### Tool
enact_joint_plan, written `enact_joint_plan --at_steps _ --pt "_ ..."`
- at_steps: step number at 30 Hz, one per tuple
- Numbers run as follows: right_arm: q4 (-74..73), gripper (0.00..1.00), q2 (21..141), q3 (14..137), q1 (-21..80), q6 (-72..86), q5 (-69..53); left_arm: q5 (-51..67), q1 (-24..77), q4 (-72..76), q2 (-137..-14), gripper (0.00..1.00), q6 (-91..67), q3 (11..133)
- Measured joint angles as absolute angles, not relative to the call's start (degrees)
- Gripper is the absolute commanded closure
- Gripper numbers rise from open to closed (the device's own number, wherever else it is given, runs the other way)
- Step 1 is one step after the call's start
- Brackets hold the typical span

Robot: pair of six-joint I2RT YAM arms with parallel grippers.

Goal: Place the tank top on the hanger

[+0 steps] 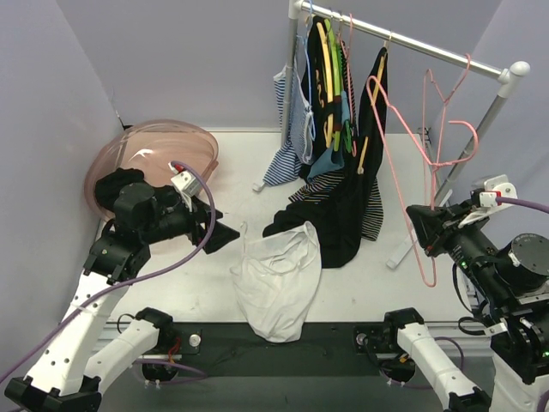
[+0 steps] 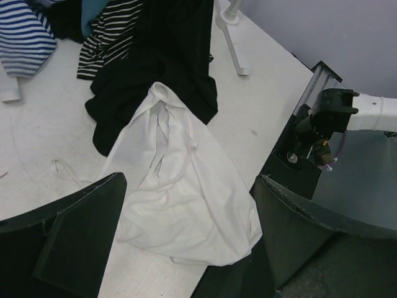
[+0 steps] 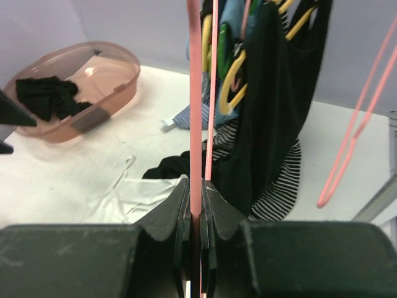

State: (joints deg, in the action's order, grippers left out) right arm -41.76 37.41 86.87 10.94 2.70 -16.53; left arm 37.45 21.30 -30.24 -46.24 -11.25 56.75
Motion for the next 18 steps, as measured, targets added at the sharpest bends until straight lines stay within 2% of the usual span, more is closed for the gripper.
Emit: enact_joint_plan --at_steps 11,18 --pt "-42.5 1.0 39.3 78.4 13.9 -0.5 -34.3 42.4 26.0 -29.2 -43.7 0.03 -2.1 58.5" --pt "-45.7 1.0 40.5 71.1 18.7 -4.1 -39.4 43.9 26.9 -27.9 -40.8 0.02 1.0 57.2"
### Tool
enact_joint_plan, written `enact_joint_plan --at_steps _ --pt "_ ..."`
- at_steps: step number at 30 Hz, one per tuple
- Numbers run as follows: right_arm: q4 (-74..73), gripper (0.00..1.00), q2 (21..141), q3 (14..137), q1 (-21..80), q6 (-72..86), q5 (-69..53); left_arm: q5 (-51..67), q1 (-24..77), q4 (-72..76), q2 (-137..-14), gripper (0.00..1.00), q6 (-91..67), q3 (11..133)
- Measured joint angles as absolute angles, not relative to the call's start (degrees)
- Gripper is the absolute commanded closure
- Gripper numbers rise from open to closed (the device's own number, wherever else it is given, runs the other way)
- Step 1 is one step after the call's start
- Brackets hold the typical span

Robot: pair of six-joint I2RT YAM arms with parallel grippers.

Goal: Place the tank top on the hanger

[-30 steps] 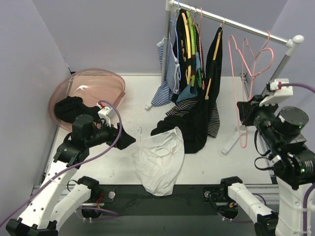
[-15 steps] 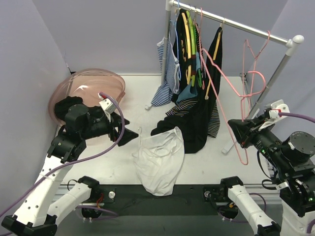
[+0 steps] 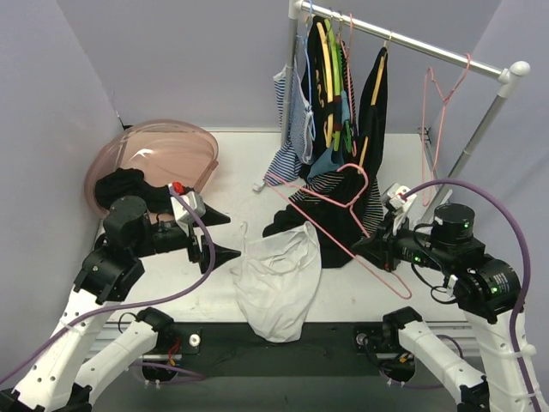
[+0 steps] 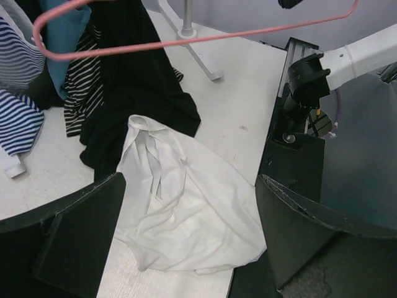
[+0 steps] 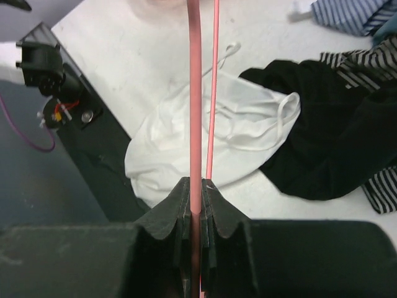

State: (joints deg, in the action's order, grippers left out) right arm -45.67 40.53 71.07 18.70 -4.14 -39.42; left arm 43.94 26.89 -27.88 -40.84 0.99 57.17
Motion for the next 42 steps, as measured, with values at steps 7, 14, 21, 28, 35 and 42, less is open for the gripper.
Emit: enact_joint_plan --at_steps 7,14,21,28,35,42 --pt "-46.3 1.0 40.7 64.2 25.3 -5.7 -39.6 44.8 28.2 -25.4 -43.9 0.03 1.2 54.2" --pt "-44.7 1.0 42.5 56.6 40.8 -9.2 -35.7 47.7 29.3 -23.6 -50.2 0.04 4.3 52.6" --pt "-41.4 1.0 45.1 52.5 46.7 -14.5 -34.7 55.4 30.0 -23.1 -53.3 0.07 9.8 50.4" --pt "-36.9 1.0 45.8 52.4 47.0 -15.5 -35.5 61.4 34.3 -19.0 -55.0 0.27 7.5 44.3" --pt "-33.1 0.94 46.7 51.5 47.0 -14.9 -36.4 61.2 39.1 -16.5 -59.4 1.0 6.9 44.4" --pt "-27.4 0.55 46.7 47.4 46.9 -8.8 -36.6 57.3 40.1 -16.6 -58.5 1.0 7.0 44.4"
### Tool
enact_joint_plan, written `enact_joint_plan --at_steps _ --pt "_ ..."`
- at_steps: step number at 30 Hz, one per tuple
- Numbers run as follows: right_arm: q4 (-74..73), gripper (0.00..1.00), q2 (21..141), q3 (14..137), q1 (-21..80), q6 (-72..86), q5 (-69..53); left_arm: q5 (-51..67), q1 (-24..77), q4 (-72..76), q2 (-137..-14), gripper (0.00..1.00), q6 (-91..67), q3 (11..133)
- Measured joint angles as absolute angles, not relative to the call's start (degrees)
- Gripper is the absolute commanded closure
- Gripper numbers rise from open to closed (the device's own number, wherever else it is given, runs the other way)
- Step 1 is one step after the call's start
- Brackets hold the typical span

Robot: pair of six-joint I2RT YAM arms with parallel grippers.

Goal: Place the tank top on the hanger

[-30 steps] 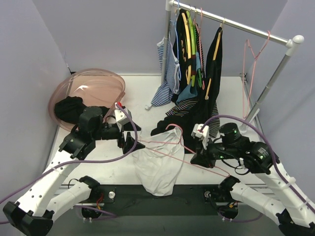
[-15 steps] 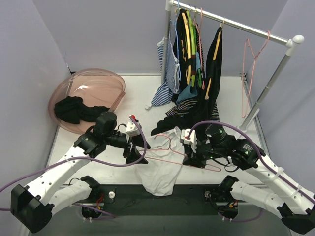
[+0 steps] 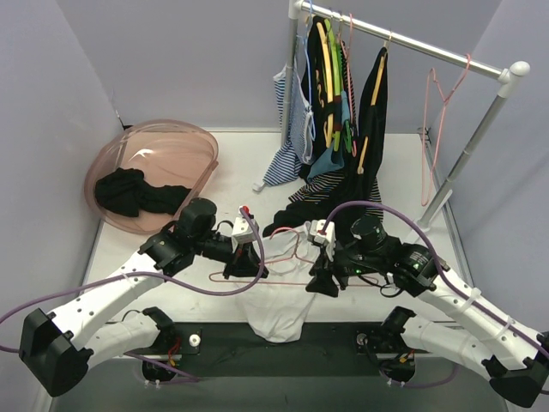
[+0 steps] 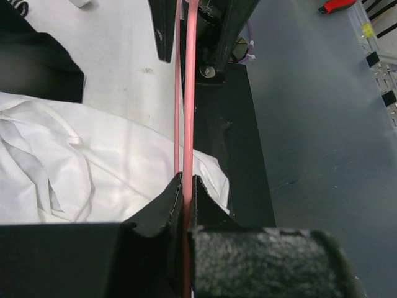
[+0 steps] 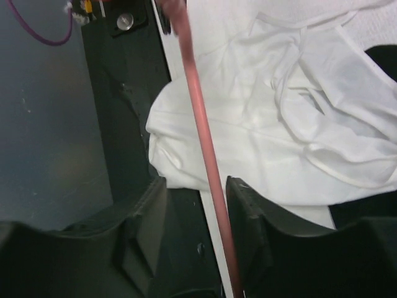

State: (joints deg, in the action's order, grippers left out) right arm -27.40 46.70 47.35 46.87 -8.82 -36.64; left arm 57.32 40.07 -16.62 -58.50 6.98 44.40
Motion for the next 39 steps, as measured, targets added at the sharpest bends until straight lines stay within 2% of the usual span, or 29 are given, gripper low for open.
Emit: enact_joint_plan --at_steps 4,7,9,10,11,14,16,18,19,20,23,31,35,39 --pt "-20.1 0.54 48.1 46.2 46.9 -4.5 -38.4 55.1 41.0 -16.5 -57.4 1.0 6.6 44.4" --pt "-13.3 0.58 50.8 46.1 46.9 -1.2 -40.1 53.9 42.0 -16.4 -57.4 1.0 6.2 44.4" --pt "-9.7 0.74 52.2 46.1 46.9 0.6 -41.3 53.5 42.4 -16.2 -57.3 1.0 5.6 44.4" --pt "-7.9 0.94 52.9 46.2 46.9 1.3 -42.0 53.3 42.5 -16.1 -57.3 1.0 5.4 44.3" --pt "-6.2 1.0 53.7 46.2 46.9 2.1 -42.9 53.1 42.6 -15.9 -57.3 1.0 5.1 44.2" --pt "-4.8 1.0 55.4 46.4 46.9 3.4 -45.4 51.6 42.4 -15.9 -57.2 1.0 4.6 43.5" --pt "-5.5 1.0 55.5 46.5 46.8 3.0 -45.2 50.7 42.5 -15.2 -56.7 0.83 3.8 42.9" --pt "-8.3 1.0 55.5 47.8 46.9 1.7 -43.5 49.0 42.7 -13.8 -56.1 0.5 2.9 42.2" --pt "-8.6 1.0 55.5 47.9 46.9 1.6 -43.4 47.5 42.8 -12.8 -55.7 0.25 2.2 41.8" --pt "-11.9 1.0 55.5 49.5 46.8 0.4 -42.1 45.5 42.4 -12.3 -55.4 0.18 1.3 41.6" --pt "-17.9 1.0 55.1 52.6 46.5 -1.9 -38.7 39.2 39.6 -11.3 -54.2 0.09 -2.9 40.4" --pt "-24.5 1.0 53.4 51.2 43.0 -0.5 -26.3 28.1 21.7 -10.3 -55.7 0.12 -19.4 36.2" --pt "-24.6 1.0 52.7 49.6 40.9 2.8 -21.4 24.0 20.5 -10.3 -64.8 0.25 -25.3 37.1" --pt "-24.2 1.0 51.7 48.0 39.5 5.6 -18.8 18.0 22.3 -13.0 -76.5 0.29 -28.4 42.9"
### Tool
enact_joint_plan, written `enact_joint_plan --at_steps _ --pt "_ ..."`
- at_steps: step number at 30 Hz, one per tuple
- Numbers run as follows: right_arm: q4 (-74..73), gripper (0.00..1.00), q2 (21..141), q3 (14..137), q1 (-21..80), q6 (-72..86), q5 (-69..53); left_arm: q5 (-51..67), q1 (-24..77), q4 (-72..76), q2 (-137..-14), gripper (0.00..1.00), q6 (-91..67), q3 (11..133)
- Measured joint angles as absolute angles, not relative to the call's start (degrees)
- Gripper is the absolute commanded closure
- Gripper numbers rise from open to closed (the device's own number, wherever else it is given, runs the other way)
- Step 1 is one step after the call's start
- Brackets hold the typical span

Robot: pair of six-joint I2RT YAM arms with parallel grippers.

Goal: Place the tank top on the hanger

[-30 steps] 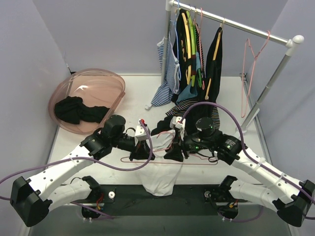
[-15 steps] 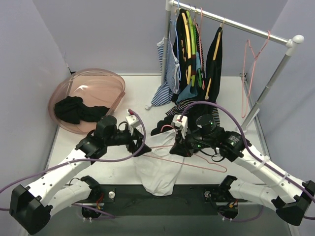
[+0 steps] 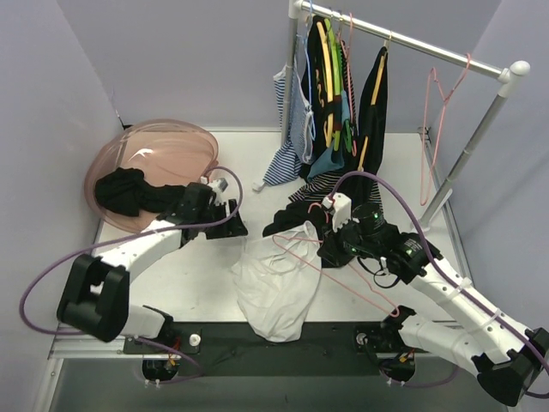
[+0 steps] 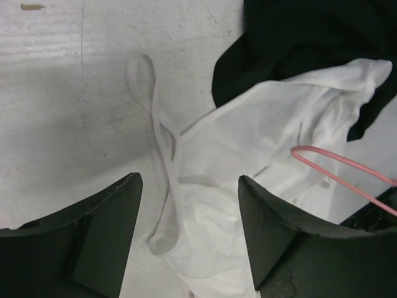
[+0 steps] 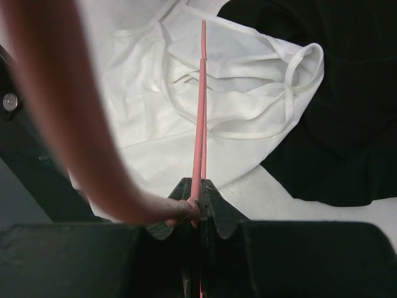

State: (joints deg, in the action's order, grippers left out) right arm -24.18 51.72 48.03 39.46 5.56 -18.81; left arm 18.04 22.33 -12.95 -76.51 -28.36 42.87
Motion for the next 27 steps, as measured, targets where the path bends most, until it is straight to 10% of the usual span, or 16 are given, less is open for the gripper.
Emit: enact_joint_plan --at_steps 14,27 --pt "-22.0 1.0 51.0 46.3 38.5 9.1 -18.0 -10.5 34.4 -21.4 -100.2 0.68 -32.8 60.9" --pt "-20.5 1.0 50.9 44.5 38.3 9.5 -18.5 -13.6 34.9 -22.7 -101.3 0.99 -32.6 61.2"
